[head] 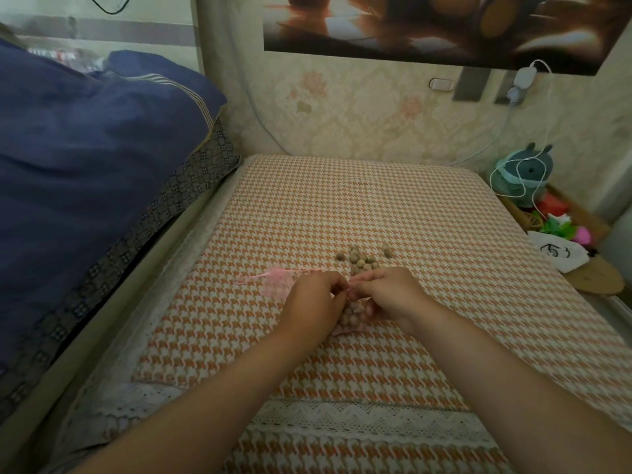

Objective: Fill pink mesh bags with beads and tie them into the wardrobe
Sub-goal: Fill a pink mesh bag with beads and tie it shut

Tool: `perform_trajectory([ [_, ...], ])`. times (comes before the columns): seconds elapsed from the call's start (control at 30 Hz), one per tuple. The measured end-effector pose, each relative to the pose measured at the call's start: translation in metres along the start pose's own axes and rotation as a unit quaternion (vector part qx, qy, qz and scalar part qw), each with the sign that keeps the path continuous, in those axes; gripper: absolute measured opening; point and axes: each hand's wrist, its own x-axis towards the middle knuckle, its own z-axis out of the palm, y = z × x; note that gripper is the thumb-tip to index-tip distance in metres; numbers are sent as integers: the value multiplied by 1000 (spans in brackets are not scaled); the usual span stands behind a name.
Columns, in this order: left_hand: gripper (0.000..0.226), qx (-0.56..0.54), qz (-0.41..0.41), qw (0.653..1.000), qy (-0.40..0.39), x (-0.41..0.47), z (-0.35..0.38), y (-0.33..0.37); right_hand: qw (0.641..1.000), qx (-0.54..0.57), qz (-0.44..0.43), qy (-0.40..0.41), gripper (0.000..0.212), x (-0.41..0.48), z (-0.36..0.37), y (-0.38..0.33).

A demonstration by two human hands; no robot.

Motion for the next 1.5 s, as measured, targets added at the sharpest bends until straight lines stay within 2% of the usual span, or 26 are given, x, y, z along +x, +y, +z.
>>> perform_trajectory([
  [0.13,16,7,11,1000,13,-3,-1,-1,1000,6,9,21,7,0,1,2],
  [0.2,14,3,13,1000,18,-4,0,-2,999,-39,-23,31,2,1,0,2],
  [0.3,12,2,12,1000,17,-3,1,-1,990,-115,-80,31,8,4,-4,2],
  [0.5,6,-4,3,1000,11,-2,2,0,914,-359,-190,-11,11,3,-9,-5],
  [0.63,8,-26,-13,999,18,-2,3,-1,885,-415,-211,-25,12,3,-11,-5],
  [0.87,18,-60,1,997,-43,-5,1,-1,900,-380,-204,-55,14,2,-18,-3],
  [0.93,21,-61,6,997,-44,-7,2,0,915,-356,-175,-79,18,2,-20,-2],
  [1.1,18,-68,-14,998,-11,-7,3,0,967,-200,-70,-141,17,-1,-24,0],
  [1.27,9,-52,-18,998,-23,-9,-1,4,976,-166,-31,-139,18,1,-25,1],
  [1.5,4,-47,-21,999,11,-13,-6,5,982,-138,-15,-128,18,-1,-21,-1],
])
